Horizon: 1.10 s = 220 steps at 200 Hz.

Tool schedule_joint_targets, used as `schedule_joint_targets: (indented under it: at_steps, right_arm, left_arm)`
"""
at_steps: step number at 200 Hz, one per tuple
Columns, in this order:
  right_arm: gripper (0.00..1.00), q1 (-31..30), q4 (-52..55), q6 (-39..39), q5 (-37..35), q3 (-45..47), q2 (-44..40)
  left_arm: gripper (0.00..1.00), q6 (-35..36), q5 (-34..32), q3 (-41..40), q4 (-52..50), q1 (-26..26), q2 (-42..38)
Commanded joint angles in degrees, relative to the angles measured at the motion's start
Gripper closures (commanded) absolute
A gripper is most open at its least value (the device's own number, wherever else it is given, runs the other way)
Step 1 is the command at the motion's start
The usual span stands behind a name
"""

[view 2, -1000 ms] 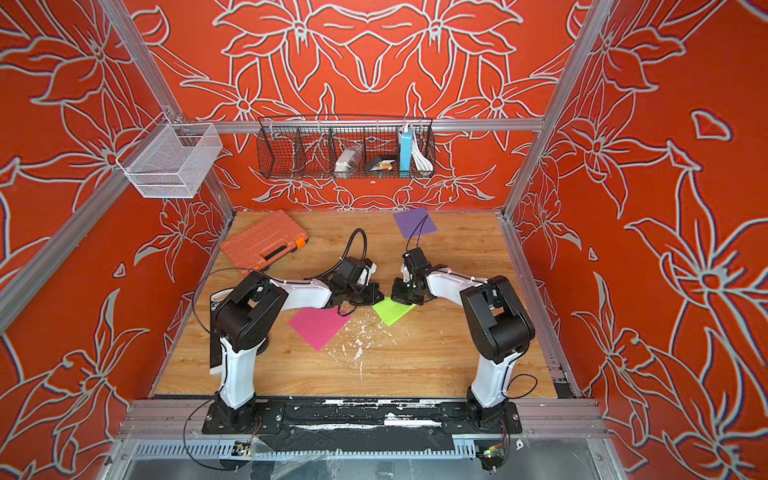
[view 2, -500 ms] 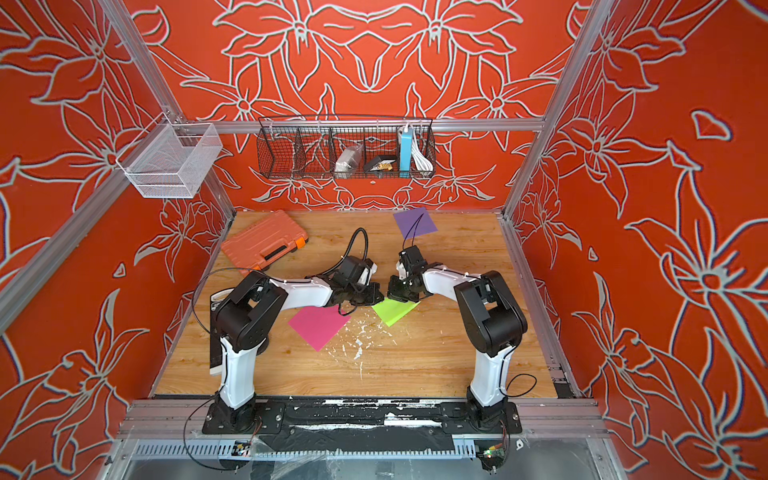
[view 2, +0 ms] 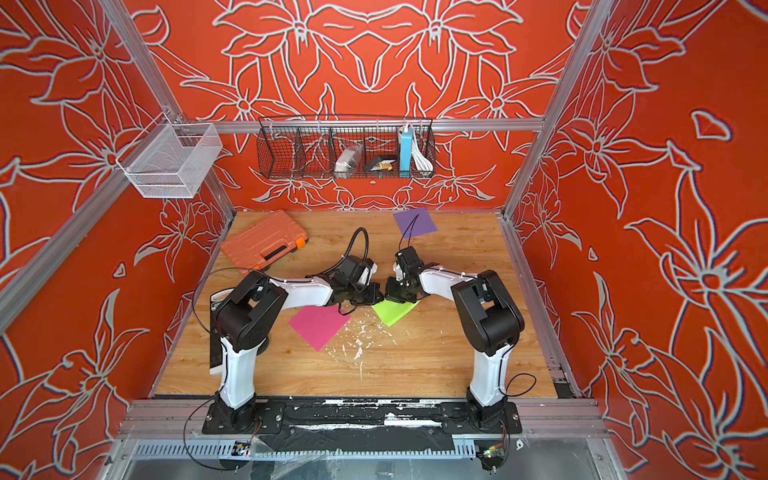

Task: Fold the square paper diagonally
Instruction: Fold the paper at the center of the board.

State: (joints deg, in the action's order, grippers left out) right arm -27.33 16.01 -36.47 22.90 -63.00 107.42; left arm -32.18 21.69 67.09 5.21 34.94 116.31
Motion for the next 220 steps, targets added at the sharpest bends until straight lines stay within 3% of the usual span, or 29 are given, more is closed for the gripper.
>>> schedule_joint_targets:
  at_steps: [1, 144, 220]
  right_arm:
    - [1.0, 0.41, 4.42, 1.29, -4.87, 0.74, 2.5]
    - [1.0, 7.02, 4.33, 4.41, -5.56, 9.0, -2.2]
    - [1.0, 7.73, 5.43, 5.98, -7.34, 11.41, -6.45]
  left_arm:
    - [0.95, 1.23, -1.65, -0.62, -3.01, 0.25, 0.89]
    - [0.96, 2.02, -2.62, -1.61, -3.19, -1.18, 1.46]
    - [0.95, 1.99, -2.29, -1.79, -3.02, -1.5, 1.58]
